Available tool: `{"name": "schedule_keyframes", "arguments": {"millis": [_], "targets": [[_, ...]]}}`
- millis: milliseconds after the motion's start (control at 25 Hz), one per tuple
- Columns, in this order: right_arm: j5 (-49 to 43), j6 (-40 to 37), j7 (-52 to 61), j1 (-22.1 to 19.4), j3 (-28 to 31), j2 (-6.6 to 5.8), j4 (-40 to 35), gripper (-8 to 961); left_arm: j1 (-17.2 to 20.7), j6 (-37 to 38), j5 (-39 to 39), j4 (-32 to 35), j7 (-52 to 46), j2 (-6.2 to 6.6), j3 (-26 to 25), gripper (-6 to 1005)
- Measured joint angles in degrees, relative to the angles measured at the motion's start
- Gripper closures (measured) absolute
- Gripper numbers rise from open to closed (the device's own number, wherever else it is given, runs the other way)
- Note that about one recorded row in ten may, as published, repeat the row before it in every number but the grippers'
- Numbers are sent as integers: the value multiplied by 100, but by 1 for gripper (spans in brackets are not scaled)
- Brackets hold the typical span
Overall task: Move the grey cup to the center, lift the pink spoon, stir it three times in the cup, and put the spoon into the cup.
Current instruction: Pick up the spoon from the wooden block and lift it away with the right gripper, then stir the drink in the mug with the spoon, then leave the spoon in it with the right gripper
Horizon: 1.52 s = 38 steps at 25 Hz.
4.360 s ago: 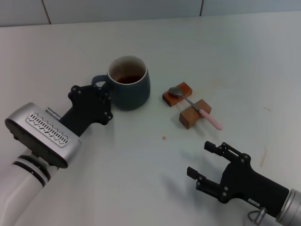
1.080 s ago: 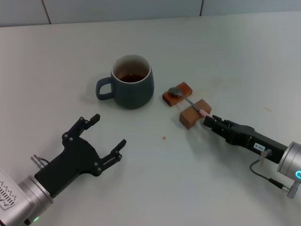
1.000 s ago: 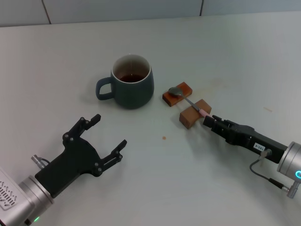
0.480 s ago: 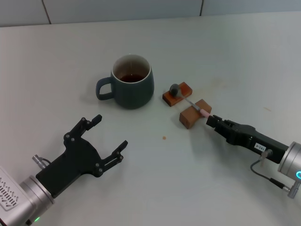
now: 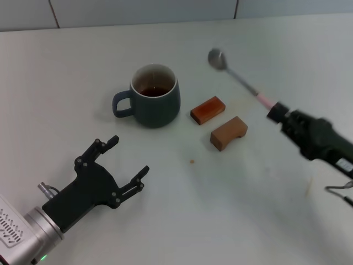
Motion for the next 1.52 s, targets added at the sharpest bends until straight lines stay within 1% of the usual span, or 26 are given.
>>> {"name": "schedule_keyframes", "arguments": {"millis": [40,80,120,200,240,320,360,400,440,480,520,560,600,640,760,800,840,920,960,1000,1040,1080,1200,1240,1400,1520], "targets": [[0,0,0,0,0,0,0,828,0,0,0,0,0,0,0,149],[-5,-158,222,-77,39,-2,-545,828,4,-15,0,-4,71,-1,-5,149],[-5,-158,222,-77,39,-2,-545,828,4,-15,0,-4,71,-1,-5,149],[-23,-233,697,-188,47,39,-1608,828,14,-35,1,-6,100,-3,-9,149],[-23,-233,697,-188,47,39,-1608,828,14,-35,1,-6,100,-3,-9,149],[-91,-216,1180,-190,14,44,-2290,827,20,-37,1,-7,101,-3,-9,149],[-217,-158,1570,-168,-2,45,-2780,827,24,-37,1,-6,101,-3,-9,149],[-527,43,2173,-129,-15,47,-3669,827,26,-37,1,-6,101,-3,-8,149],[-527,43,2173,-129,-15,47,-3669,827,26,-37,1,-6,101,-3,-8,149],[-731,222,2461,-121,-48,56,-4153,827,27,-37,1,-6,101,-3,-7,149],[-1237,700,3106,-88,-206,63,-5167,827,22,-42,1,-6,96,-3,-7,149],[-1237,700,3106,-88,-206,63,-5167,827,22,-42,1,-6,96,-3,-7,149],[-1884,1036,3905,29,-357,56,-6183,827,3,-68,1,-7,75,-3,-8,149],[-1884,1036,3905,29,-357,56,-6183,827,3,-68,1,-7,75,-3,-8,149],[-3018,972,5387,423,-378,-3,-7464,827,-8,-82,1,-6,56,-3,-1,149],[-3910,660,6422,842,-327,-42,-8273,827,-8,-85,1,-6,44,-2,6,149],[-3910,660,6422,842,-327,-42,-8273,828,-8,-85,1,-6,44,-2,6,149],[-4585,216,7165,1316,-254,-100,-8778,828,-6,-88,1,-5,42,-2,6,149],[-4805,-19,7504,1578,-220,-158,-8949,828,-4,-89,1,-6,42,-3,6,149],[-5066,-551,8094,2166,-145,-346,-9075,828,1,-90,1,-6,41,-2,6,149],[-5066,-551,8094,2166,-145,-346,-9075,828,1,-90,1,-6,41,-2,6,149],[-5115,-693,8226,2332,-115,-408,-9079,828,7,-90,1,-6,40,-3,6,149],[-5596,-1405,8728,3193,-2,-617,-9061,828,23,-91,0,-5,38,-2,5,149],[-5596,-1405,8728,3193,-2,-617,-9061,828,23,-91,0,-5,38,-2,5,149],[-6542,-1818,8854,4016,-198,-646,-8781,828,40,-90,1,-7,32,-3,3,149],[-6875,-1872,8853,4307,-307,-650,-8467,828,41,-90,0,-6,31,-2,1,149]]}}
